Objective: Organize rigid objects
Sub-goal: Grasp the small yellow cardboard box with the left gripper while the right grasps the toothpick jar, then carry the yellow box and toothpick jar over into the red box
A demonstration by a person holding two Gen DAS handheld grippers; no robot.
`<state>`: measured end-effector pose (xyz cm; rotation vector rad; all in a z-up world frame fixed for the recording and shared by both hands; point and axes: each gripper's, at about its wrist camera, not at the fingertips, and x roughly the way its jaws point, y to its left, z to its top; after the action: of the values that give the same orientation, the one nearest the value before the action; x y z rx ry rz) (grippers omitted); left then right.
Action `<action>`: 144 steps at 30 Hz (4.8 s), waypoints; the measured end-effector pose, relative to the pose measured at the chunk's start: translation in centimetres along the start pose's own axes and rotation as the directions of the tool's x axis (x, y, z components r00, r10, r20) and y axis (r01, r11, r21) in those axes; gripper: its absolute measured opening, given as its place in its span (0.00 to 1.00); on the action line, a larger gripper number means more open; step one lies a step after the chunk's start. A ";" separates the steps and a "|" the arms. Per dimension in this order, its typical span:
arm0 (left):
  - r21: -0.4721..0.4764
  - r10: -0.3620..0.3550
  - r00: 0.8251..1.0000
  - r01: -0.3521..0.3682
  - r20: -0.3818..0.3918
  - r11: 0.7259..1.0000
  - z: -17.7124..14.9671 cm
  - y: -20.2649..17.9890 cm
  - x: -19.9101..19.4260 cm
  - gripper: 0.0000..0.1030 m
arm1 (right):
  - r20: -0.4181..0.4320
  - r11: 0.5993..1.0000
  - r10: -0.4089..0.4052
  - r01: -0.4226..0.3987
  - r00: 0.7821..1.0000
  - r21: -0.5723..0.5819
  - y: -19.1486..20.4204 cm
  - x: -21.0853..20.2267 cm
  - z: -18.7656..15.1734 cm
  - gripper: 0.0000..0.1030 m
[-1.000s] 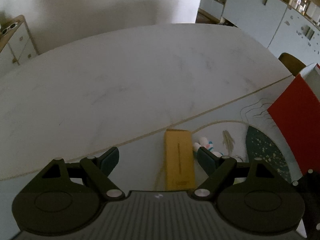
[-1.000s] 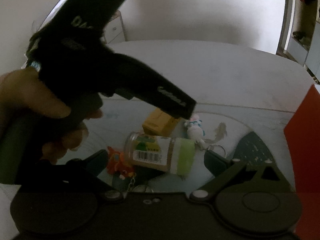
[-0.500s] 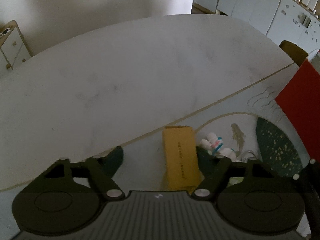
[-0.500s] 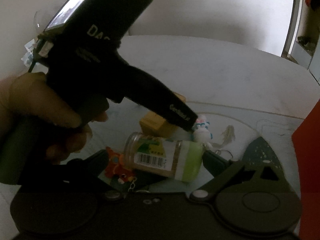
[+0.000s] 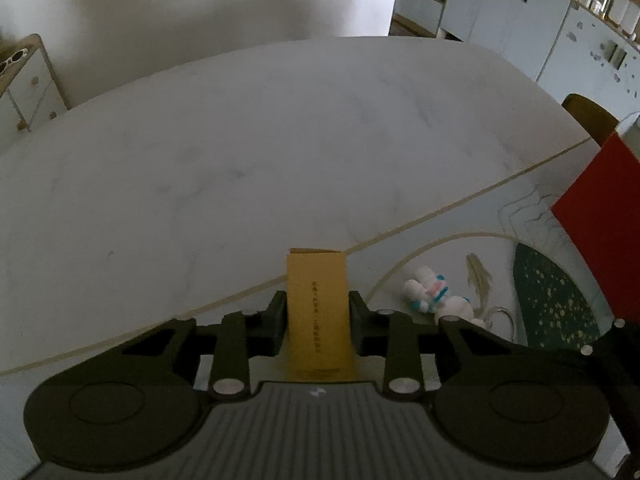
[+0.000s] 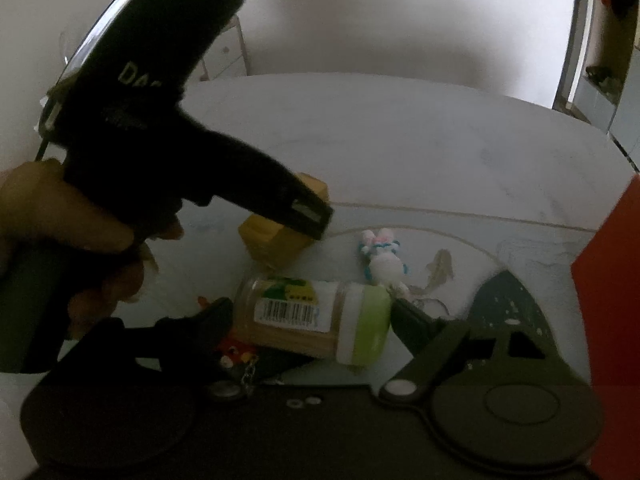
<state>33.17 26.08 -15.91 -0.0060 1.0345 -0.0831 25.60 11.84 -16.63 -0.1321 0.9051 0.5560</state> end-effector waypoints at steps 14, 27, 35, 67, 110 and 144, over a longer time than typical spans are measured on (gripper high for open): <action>-0.075 0.018 0.999 -0.016 0.026 0.997 -1.8 0.6 -3.0 0.29 | 0.047 0.996 0.009 -0.013 0.999 0.083 -2.3 -7.1 -1.0 0.82; -0.052 0.004 0.997 0.000 0.082 0.999 -3.8 -2.5 -8.8 0.28 | 0.114 0.992 -0.015 0.001 0.993 0.125 -5.9 -13.7 -2.7 0.82; -0.009 -0.019 0.989 0.020 0.148 1.000 -3.9 -5.5 -12.8 0.18 | 0.163 0.989 -0.038 0.014 0.986 0.145 -8.8 -17.5 -3.9 0.83; -0.059 0.078 0.988 -0.070 0.131 0.996 -6.6 -3.8 -5.9 0.69 | 0.157 0.969 -0.113 0.074 0.981 0.234 -12.1 -21.1 -8.4 0.82; -0.045 0.042 0.983 -0.035 0.180 0.998 -2.0 -14.8 -13.2 0.28 | 0.210 0.982 -0.020 -0.020 0.978 0.186 -22.6 -21.6 -7.1 0.82; 0.157 -0.087 0.996 0.087 -0.011 0.984 7.4 -35.7 -2.5 0.28 | 0.105 0.998 -0.053 0.047 0.993 0.052 -34.5 -17.7 -7.4 0.82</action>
<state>35.92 -9.62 -8.40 0.0924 1.0295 -0.2440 29.35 -27.16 -11.58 -0.0797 0.8086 0.4893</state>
